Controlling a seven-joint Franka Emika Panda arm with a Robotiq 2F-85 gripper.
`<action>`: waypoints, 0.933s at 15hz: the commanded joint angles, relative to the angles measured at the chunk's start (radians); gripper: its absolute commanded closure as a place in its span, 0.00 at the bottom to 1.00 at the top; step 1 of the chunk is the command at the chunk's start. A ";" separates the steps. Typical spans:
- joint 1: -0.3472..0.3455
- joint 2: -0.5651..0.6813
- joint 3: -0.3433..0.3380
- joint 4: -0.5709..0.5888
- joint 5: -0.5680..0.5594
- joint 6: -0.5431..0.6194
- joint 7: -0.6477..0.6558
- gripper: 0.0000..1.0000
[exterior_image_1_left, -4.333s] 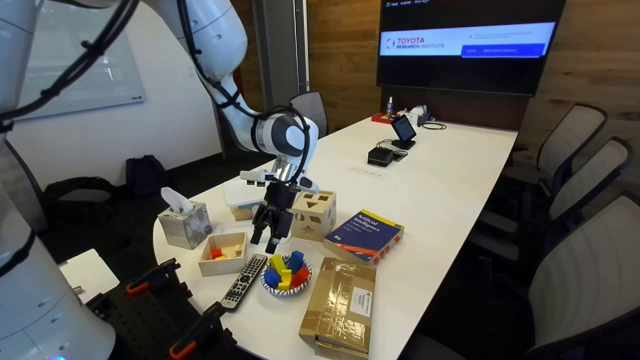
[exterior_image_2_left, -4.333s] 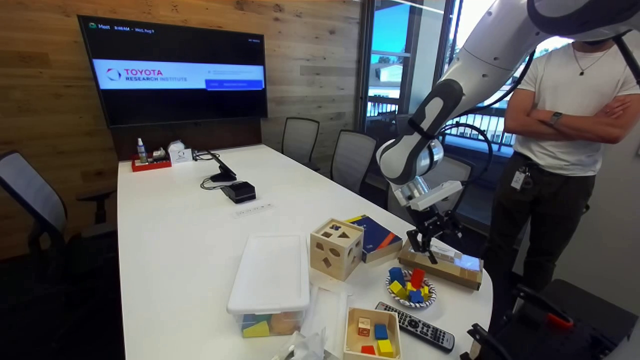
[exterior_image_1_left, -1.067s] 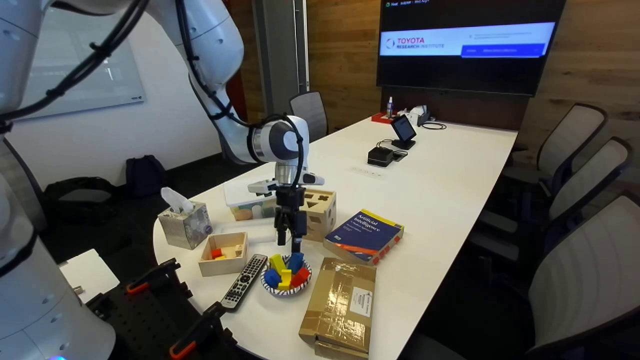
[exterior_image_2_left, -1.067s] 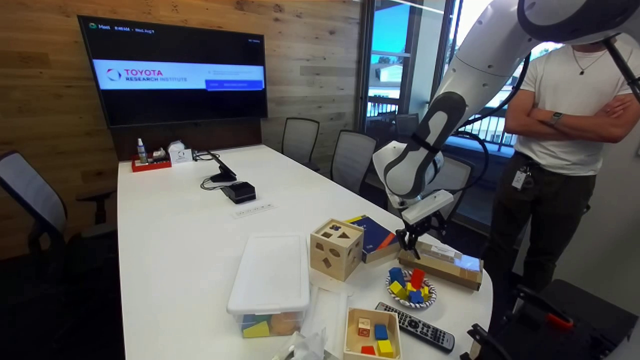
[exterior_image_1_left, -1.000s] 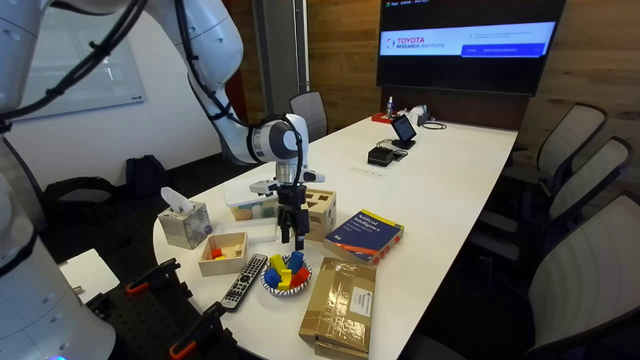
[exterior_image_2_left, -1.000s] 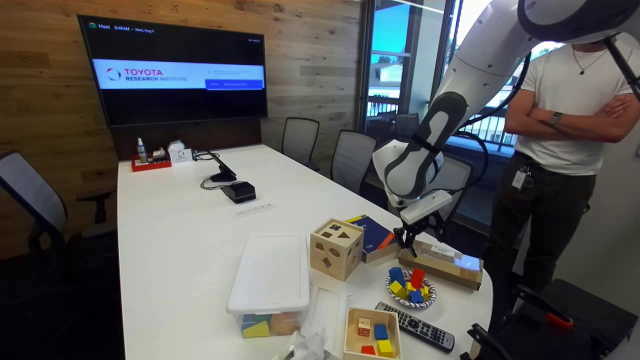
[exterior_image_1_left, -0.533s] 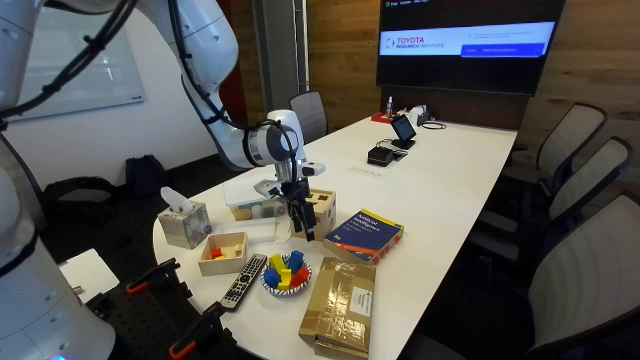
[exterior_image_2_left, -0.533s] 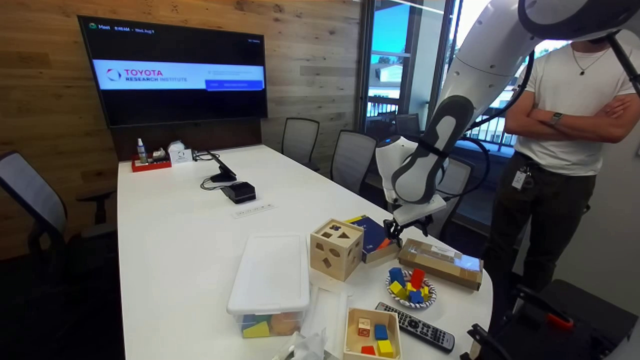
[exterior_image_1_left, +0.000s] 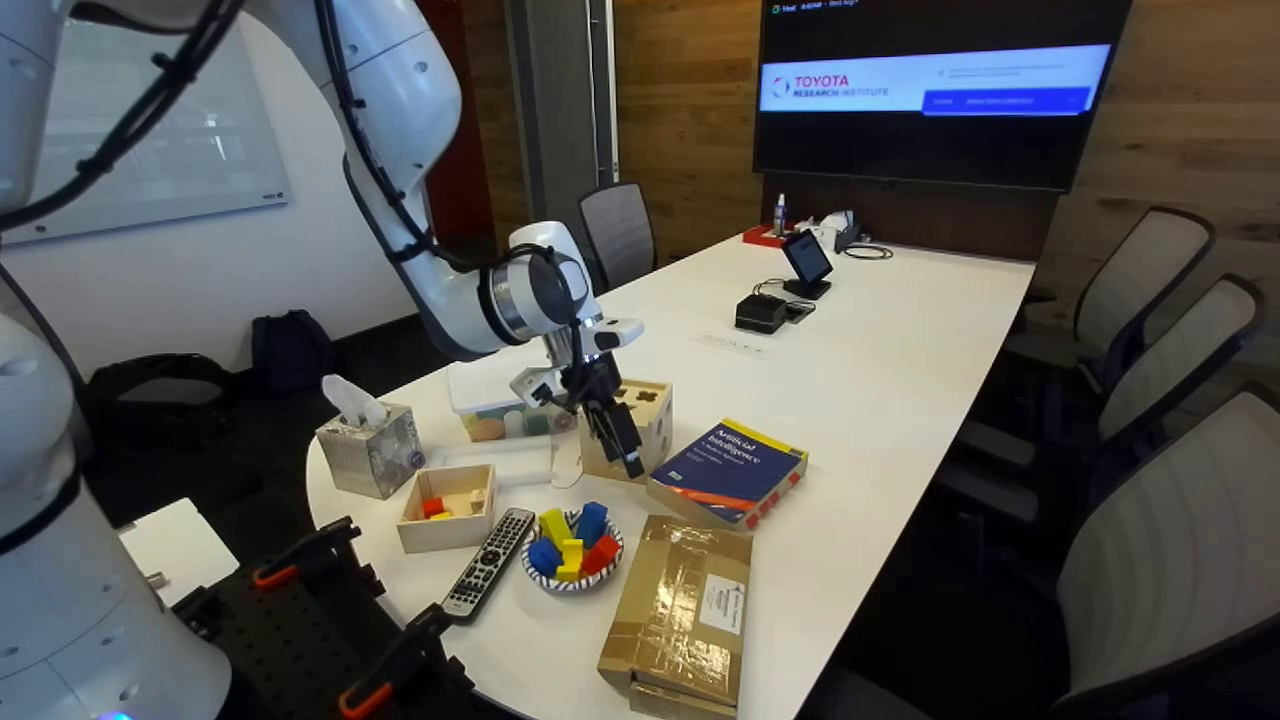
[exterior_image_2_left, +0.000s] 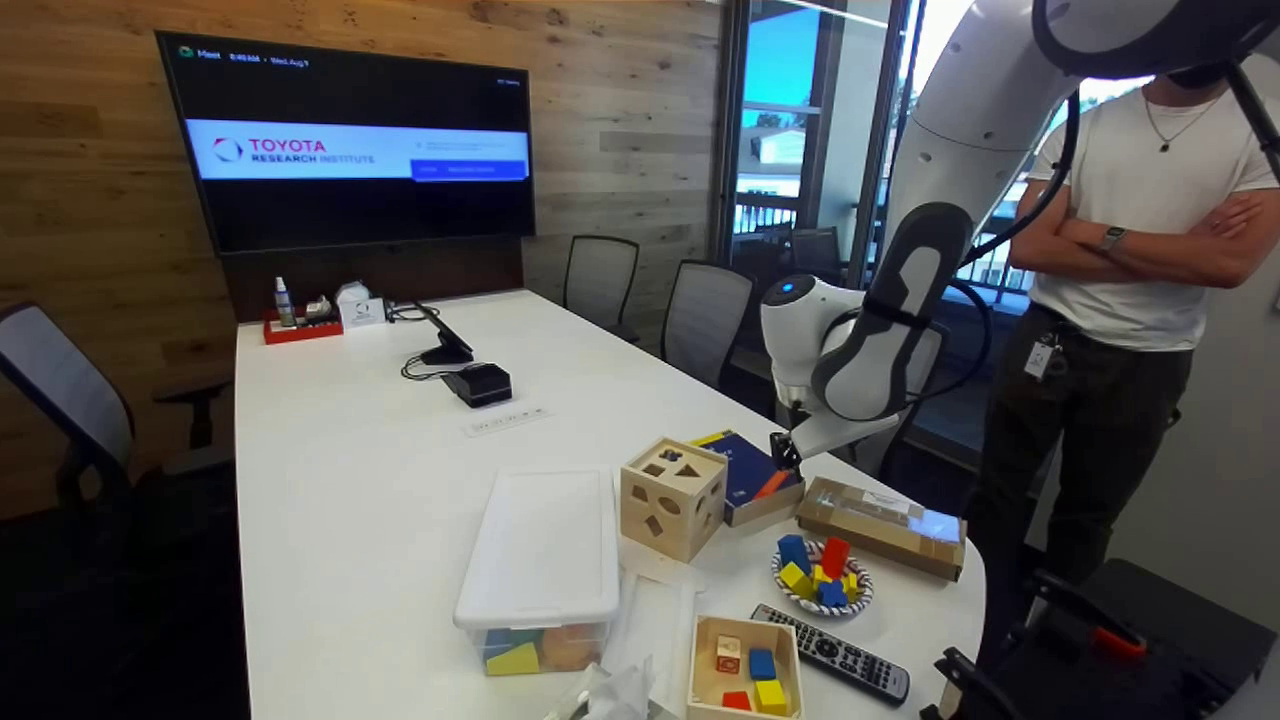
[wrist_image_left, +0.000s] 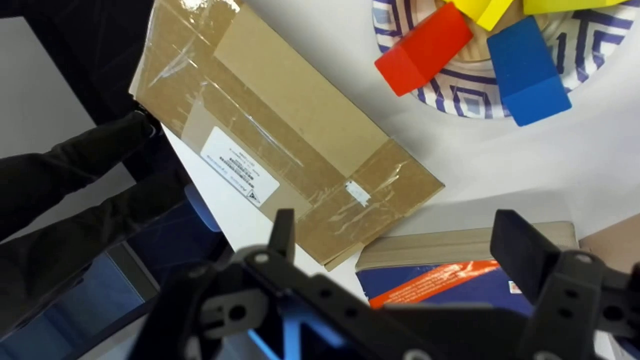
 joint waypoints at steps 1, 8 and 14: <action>0.013 -0.017 -0.010 -0.016 -0.026 -0.041 0.044 0.00; -0.007 0.015 0.013 0.022 -0.027 -0.154 0.038 0.00; -0.020 0.089 0.028 0.100 -0.024 -0.196 0.039 0.00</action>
